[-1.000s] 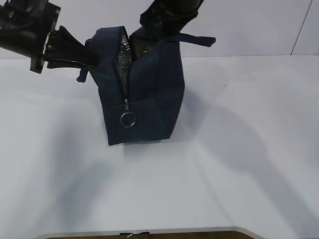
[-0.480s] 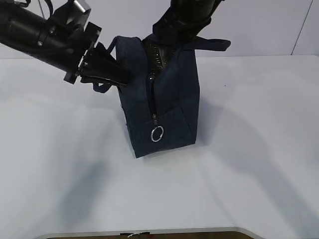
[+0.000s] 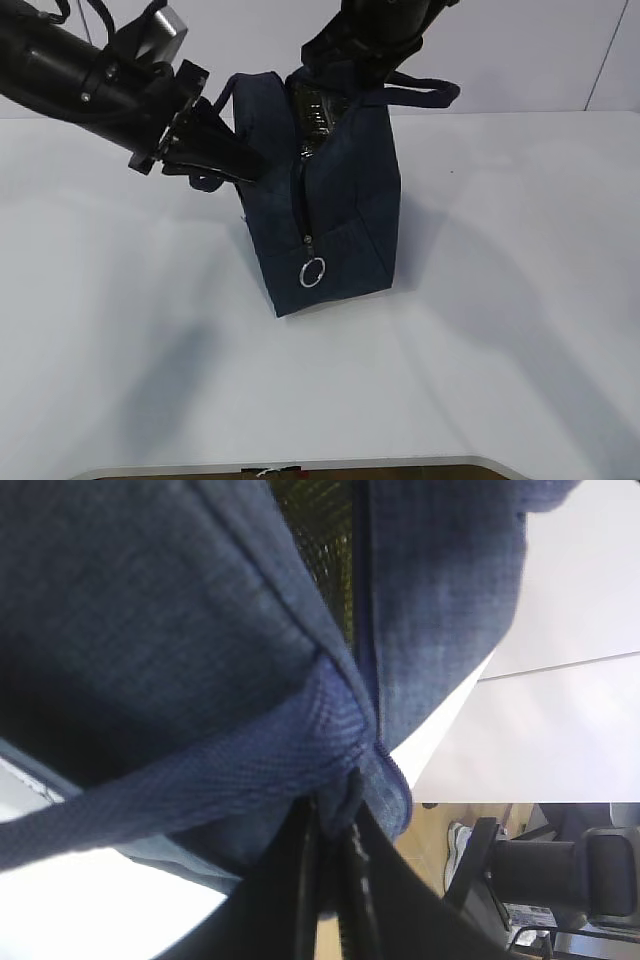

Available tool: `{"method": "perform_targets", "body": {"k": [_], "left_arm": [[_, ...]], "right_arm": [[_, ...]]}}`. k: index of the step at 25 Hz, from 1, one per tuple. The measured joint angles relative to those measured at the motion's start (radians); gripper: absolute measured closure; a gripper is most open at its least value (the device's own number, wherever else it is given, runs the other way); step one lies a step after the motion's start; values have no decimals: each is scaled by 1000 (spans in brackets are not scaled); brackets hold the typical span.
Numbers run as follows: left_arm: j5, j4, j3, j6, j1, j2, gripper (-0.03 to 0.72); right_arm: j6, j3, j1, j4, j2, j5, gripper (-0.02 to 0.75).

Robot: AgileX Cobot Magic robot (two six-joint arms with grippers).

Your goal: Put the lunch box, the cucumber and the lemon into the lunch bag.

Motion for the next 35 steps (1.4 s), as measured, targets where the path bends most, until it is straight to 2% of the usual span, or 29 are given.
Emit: {"method": "perform_targets", "body": {"k": [5,10,12,16,22,24,30,35], "left_arm": [[0,4,0,0,0,5,697],[0,9,0,2,0,5,691],[2,11,0,2,0,5,685],[8,11,0,2,0,5,647],[59,11,0,0,0,5,419],[63,24,-1,-2,0,5,379],[80,203,-71,-80,0,-22,356],[88,340,-117,-172,0,-56,356]], "right_arm": [[6,0,0,13,0,-6,571],[12,0,0,38,-4,-8,400],[12,0,0,42,-13,-8,372],[12,0,0,45,-54,-10,358],[12,28,0,109,-155,-10,353],[17,64,0,119,-203,-10,353],[17,168,0,164,-303,-10,353],[17,227,0,290,-346,-10,353]]}}
